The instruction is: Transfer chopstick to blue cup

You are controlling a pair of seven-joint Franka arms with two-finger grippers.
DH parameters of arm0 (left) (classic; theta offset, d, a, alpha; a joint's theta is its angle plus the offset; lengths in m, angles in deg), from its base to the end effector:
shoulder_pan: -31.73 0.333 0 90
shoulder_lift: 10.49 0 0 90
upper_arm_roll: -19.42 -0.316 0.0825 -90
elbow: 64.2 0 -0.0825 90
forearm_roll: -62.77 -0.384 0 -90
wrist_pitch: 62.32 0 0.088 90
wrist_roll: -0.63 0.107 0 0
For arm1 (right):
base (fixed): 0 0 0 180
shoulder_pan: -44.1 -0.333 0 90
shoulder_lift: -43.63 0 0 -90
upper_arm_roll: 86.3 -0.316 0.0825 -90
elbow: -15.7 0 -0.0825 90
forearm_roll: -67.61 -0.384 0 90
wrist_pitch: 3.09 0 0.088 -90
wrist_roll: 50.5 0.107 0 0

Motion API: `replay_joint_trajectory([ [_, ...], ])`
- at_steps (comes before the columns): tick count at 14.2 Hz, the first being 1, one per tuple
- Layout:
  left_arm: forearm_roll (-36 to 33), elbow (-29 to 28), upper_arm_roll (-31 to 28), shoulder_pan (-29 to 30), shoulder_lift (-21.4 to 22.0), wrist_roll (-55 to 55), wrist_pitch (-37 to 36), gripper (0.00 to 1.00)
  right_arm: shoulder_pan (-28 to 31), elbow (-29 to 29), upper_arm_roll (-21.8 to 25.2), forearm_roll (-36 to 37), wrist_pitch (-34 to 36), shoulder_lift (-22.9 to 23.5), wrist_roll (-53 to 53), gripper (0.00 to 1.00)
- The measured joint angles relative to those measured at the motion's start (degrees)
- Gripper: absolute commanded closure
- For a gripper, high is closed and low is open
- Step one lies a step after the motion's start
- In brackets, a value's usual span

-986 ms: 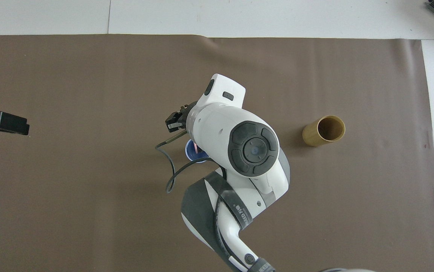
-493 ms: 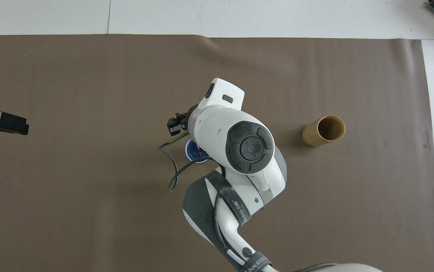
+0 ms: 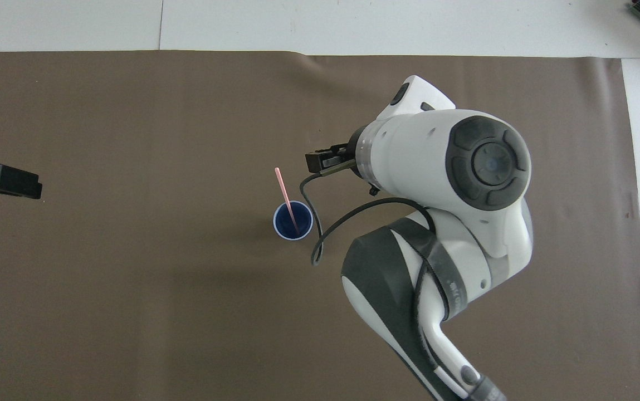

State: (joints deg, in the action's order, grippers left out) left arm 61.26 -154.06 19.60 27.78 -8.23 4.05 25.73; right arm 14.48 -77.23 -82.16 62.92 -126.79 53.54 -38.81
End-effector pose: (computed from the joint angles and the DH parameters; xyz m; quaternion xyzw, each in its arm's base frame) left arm 0.5378 -0.0360 0.6442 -0.9978 0.0653 -0.0040 0.0132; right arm 0.5826 0.2852 0.5569 -0.9775 -0.1036 -0.1617 0.0877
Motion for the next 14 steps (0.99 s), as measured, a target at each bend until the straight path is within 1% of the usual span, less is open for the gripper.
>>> replay_joint_trajectory([
  [3,0.0,0.0,0.0,0.0,0.0,0.0,0.0,0.0,5.77,0.08,0.23,0.0,9.86,-5.53,0.03,0.0],
  [6,0.0,0.0,0.0,0.0,0.0,0.0,-0.05,0.0,10.08,0.32,0.39,0.14,18.69,-9.05,0.05,0.0],
  [9,0.0,0.0,0.0,0.0,0.0,0.0,-0.07,0.0,14.41,2.25,0.52,1.53,26.24,-10.16,0.15,0.0],
  [14,0.0,0.0,-0.07,0.01,0.0,0.0,-0.09,0.0,21.87,4.63,0.73,1.99,32.47,-12.3,0.03,0.0],
])
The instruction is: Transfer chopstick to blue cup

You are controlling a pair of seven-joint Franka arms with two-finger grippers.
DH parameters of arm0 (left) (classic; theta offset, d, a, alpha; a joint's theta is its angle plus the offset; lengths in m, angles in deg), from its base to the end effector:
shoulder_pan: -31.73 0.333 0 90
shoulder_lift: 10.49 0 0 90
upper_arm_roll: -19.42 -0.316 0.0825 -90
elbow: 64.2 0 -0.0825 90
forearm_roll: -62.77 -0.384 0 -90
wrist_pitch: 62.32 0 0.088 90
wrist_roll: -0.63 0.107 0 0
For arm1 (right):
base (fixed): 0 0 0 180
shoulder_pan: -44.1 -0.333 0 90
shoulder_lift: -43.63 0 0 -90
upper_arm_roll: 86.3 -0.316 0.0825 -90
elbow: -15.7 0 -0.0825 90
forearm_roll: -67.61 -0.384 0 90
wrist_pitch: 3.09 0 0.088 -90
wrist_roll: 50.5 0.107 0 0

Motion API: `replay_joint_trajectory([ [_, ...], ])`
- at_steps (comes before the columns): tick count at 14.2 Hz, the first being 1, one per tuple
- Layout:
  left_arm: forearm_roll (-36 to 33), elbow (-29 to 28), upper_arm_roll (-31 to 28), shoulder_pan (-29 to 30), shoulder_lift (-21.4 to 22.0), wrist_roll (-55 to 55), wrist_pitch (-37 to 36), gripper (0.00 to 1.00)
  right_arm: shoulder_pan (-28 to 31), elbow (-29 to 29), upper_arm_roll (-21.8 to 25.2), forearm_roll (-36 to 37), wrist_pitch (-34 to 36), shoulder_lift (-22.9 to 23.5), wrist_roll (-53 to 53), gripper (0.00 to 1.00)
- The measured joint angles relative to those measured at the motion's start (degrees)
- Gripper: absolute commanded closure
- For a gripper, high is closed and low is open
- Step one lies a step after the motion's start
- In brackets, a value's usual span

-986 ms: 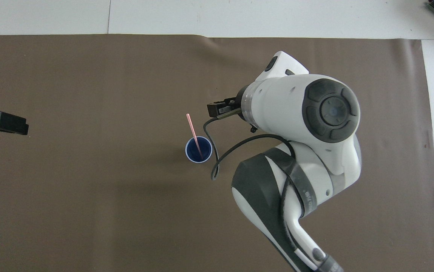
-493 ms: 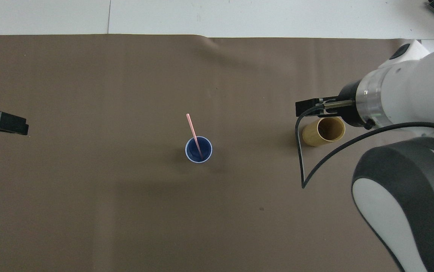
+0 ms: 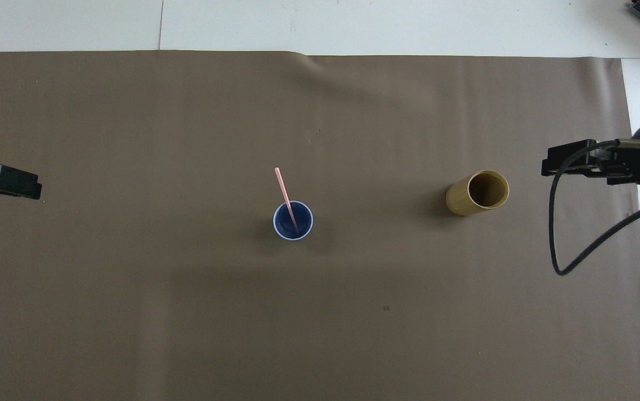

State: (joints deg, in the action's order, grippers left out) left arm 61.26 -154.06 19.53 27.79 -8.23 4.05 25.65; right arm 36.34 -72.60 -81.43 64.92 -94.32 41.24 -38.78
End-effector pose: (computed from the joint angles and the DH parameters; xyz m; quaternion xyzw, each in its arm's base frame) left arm 0.5377 -0.0352 0.6441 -0.9978 0.0646 -0.0033 0.0132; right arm 0.5431 0.0312 0.6635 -0.9957 0.0763 -0.0427 0.0309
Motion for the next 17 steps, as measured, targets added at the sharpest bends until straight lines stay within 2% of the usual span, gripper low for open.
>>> replay_joint_trajectory([
  [4,0.0,0.0,0.0,0.0,0.0,0.0,-0.01,0.0,1.56,1.04,0.0,2.85,2.4,-0.8,-4.01,0.0],
  [10,0.0,0.0,0.24,-0.02,0.0,0.0,-0.01,0.0,1.91,-0.97,-0.01,4.45,5.82,-1.68,-8.16,0.0],
  [13,0.0,0.0,0.12,-0.01,0.0,0.0,-0.05,0.0,2.7,-4.16,0.01,4.46,5.44,-4.01,-8.16,0.0],
  [17,0.0,0.0,0.15,-0.01,0.0,0.0,-0.31,0.0,2.96,-4.81,0.01,4.45,4.47,-4.33,-8.02,0.0],
])
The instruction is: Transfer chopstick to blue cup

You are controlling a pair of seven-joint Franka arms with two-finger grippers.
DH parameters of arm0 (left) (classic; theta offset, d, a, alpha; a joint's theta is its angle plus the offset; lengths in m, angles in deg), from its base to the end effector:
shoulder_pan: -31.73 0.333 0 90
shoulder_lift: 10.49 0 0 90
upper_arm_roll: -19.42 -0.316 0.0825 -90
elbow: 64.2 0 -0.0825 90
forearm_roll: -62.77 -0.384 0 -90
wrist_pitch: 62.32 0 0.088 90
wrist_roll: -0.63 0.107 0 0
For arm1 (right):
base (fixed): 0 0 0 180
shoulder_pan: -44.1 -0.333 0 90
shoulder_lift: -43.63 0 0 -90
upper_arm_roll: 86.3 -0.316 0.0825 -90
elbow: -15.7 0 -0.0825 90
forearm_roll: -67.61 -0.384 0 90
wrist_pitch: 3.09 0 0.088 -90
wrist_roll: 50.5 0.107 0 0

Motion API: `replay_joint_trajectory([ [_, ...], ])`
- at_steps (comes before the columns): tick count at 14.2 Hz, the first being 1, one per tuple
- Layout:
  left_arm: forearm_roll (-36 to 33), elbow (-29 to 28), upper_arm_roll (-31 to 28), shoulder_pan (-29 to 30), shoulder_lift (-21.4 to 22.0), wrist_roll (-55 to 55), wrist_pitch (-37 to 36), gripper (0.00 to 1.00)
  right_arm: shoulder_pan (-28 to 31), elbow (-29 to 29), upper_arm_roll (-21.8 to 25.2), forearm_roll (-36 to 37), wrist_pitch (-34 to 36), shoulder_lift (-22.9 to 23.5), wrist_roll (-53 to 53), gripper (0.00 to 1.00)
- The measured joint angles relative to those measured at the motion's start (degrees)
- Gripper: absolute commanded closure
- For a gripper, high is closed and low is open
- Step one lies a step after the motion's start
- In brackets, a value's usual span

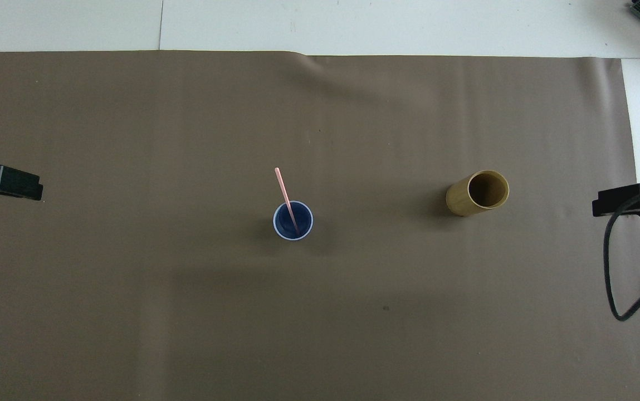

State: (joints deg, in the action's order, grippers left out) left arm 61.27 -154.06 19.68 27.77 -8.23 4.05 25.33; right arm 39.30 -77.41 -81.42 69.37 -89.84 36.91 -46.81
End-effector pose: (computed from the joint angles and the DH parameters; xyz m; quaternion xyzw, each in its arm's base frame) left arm 0.5370 -0.0368 0.6436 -0.9977 0.0661 -0.0005 0.0132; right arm 0.5118 -0.0071 0.6563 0.9994 -0.0335 0.0033 0.0103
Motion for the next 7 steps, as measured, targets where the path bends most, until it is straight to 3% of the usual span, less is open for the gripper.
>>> replay_joint_trajectory([
  [7,0.0,0.02,-0.05,0.0,0.02,0.0,-0.14,0.0,0.28,0.11,0.0,0.0,1.67,0.0,-0.1,0.0],
])
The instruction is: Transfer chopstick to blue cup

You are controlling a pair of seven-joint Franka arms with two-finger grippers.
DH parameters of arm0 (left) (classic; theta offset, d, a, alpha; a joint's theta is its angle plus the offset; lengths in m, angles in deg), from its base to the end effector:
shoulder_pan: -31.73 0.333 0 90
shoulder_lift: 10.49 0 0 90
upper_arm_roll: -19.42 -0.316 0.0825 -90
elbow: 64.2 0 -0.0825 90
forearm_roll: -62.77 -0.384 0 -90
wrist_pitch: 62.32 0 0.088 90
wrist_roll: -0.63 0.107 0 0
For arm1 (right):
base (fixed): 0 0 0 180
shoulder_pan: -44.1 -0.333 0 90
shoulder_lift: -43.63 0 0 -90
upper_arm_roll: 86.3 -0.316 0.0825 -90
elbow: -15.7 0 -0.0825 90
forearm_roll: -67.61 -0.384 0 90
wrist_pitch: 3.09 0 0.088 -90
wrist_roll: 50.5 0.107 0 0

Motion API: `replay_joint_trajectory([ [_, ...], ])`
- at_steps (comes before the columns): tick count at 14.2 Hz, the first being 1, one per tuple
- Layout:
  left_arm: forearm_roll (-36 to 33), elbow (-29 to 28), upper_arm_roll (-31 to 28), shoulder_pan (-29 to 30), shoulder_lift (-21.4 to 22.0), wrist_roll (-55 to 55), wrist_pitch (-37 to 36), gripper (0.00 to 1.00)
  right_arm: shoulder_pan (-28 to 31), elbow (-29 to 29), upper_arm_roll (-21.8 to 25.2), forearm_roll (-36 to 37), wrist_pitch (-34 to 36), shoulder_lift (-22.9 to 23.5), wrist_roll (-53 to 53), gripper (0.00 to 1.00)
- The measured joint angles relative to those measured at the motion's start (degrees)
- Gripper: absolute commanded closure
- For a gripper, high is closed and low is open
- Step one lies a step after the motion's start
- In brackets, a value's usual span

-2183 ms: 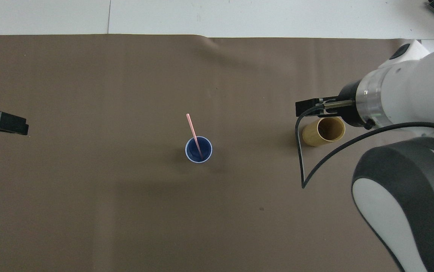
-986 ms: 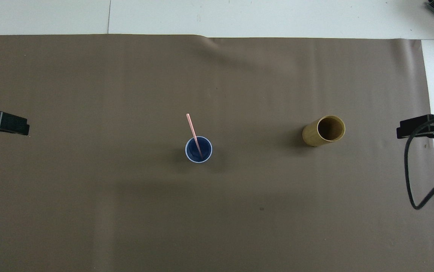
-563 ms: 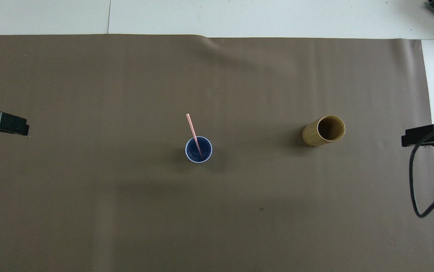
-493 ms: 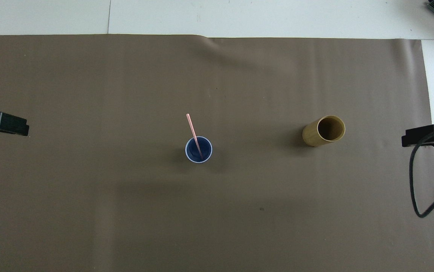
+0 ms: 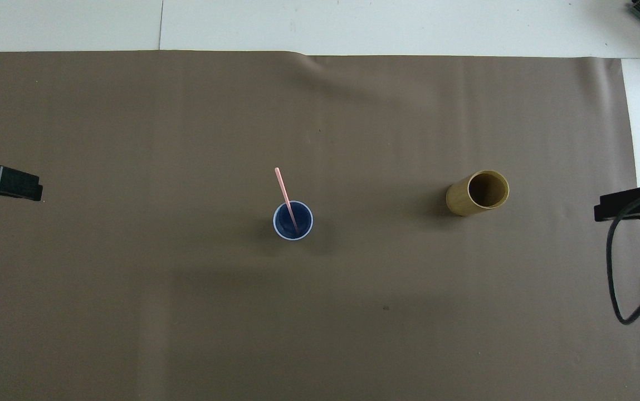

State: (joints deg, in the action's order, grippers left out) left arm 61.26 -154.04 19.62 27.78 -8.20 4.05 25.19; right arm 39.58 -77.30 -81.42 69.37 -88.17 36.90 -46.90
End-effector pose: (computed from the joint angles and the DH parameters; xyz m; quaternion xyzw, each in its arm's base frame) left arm 0.5367 -0.0361 0.6439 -0.9978 0.0654 0.0003 0.0132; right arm 0.5086 -0.0096 0.6548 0.9993 -0.0354 -0.0103 0.0106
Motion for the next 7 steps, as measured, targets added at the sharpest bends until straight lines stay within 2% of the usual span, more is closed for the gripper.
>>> replay_joint_trajectory([
  [7,0.97,0.29,-0.22,0.01,1.52,0.0,-1.69,0.0,0.13,0.02,-0.16,0.0,-0.01,0.01,-0.01,0.0],
])
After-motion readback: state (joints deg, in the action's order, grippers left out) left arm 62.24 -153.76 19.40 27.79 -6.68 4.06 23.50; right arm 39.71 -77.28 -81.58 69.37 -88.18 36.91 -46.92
